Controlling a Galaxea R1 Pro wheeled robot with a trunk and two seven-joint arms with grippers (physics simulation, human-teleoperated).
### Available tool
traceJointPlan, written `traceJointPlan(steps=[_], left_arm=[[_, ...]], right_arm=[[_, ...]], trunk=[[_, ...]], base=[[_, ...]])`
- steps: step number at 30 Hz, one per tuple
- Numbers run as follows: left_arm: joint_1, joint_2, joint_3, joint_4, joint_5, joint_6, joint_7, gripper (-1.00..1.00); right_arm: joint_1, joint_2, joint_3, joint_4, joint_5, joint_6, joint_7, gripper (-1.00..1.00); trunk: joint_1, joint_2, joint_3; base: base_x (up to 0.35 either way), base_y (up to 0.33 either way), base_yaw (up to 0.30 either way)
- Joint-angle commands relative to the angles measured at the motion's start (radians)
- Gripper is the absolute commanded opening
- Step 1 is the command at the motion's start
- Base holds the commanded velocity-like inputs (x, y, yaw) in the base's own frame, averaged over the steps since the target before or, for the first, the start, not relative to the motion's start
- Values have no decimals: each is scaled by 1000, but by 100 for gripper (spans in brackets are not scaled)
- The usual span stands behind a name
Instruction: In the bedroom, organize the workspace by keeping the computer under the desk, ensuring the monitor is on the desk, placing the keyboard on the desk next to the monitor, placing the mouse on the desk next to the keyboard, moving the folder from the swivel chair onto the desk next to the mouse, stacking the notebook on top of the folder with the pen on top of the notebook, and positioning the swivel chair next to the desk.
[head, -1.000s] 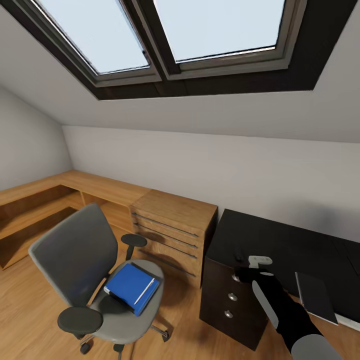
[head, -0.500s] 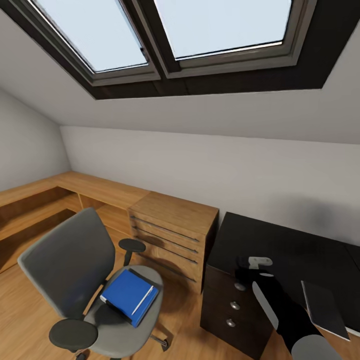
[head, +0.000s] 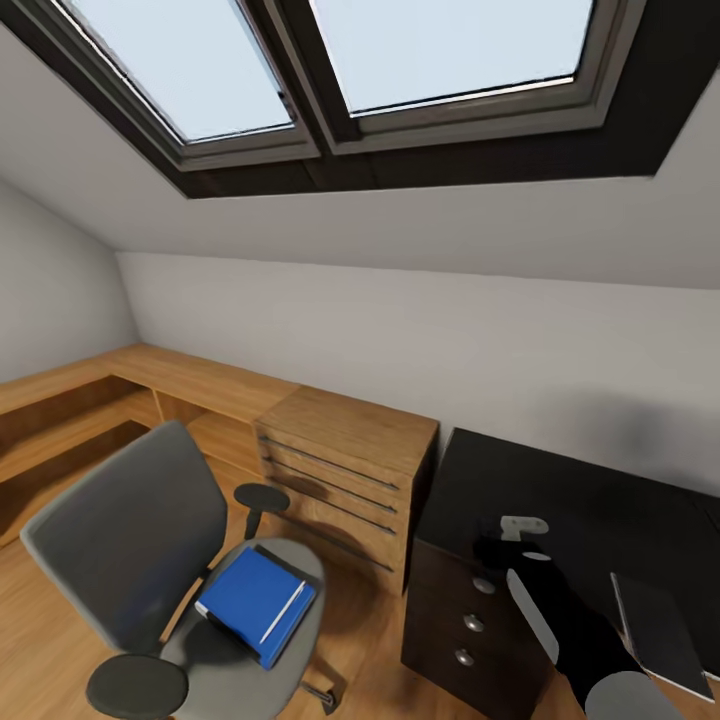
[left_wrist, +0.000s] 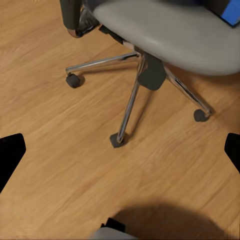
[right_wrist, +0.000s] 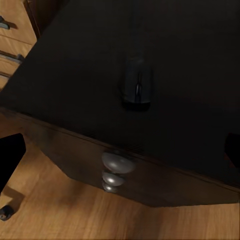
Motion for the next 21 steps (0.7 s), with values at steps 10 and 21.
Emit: traceJointPlan(steps=[10, 21], left_arm=[[11, -10, -7, 1, 11, -15, -7, 100], [12, -11, -6, 1, 14, -17, -7, 100]], right_arm=[[-1, -2, 5, 4, -10, -3, -9, 100], [-1, -15, 6, 5, -10, -3, -9, 100]], trunk=[[1, -1, -2], [1, -1, -2]], base=[[308, 0, 0], [123, -1, 0]])
